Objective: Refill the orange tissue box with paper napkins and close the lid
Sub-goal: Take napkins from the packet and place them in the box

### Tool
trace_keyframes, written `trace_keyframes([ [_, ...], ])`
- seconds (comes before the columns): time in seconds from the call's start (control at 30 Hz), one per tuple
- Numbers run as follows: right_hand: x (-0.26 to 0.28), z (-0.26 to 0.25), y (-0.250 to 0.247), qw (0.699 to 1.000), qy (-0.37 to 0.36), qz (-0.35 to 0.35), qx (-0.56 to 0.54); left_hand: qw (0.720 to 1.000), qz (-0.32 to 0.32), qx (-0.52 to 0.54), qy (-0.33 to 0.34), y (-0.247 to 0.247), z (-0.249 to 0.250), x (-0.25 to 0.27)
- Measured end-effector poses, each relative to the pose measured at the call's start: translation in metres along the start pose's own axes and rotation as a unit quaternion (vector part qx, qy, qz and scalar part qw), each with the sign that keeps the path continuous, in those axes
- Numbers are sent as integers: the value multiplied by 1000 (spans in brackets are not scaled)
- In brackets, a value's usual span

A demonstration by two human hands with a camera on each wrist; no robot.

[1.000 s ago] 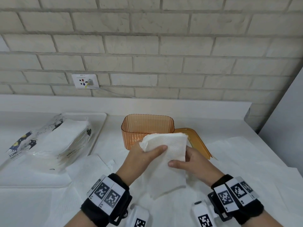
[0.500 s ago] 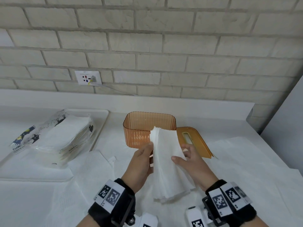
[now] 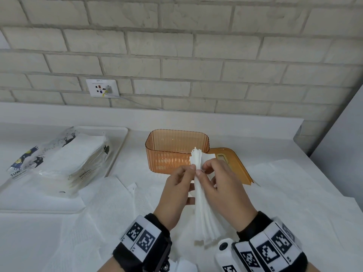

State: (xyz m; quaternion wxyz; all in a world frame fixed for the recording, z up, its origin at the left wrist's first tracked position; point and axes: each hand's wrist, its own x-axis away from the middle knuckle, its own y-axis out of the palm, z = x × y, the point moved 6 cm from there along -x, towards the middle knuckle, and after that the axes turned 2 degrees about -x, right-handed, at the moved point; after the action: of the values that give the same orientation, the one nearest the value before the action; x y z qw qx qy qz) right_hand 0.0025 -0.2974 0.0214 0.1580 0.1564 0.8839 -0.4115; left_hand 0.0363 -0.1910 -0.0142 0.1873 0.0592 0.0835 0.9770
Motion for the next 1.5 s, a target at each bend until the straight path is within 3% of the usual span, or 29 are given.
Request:
trace_keyframes([
  [0.43,-9,-11,-4,995,-11,-30,93,999,-4,-38,22,2,7,5],
  [0.63,-13,1,-12,998,48,-33,21,1000,9,-5,-5,-5,6,6],
  [1.0,-8,-18,-3,994,-29,-25,101,998,9,-50,34,2,10,7],
  [1.27,-7,-19,-4,997,-35,-51,45,999,8,-17,26,-1,13,9],
  [1.5,-10,-9,-6,999,-4,-34,20,999,14,-21,36,0,14,9],
])
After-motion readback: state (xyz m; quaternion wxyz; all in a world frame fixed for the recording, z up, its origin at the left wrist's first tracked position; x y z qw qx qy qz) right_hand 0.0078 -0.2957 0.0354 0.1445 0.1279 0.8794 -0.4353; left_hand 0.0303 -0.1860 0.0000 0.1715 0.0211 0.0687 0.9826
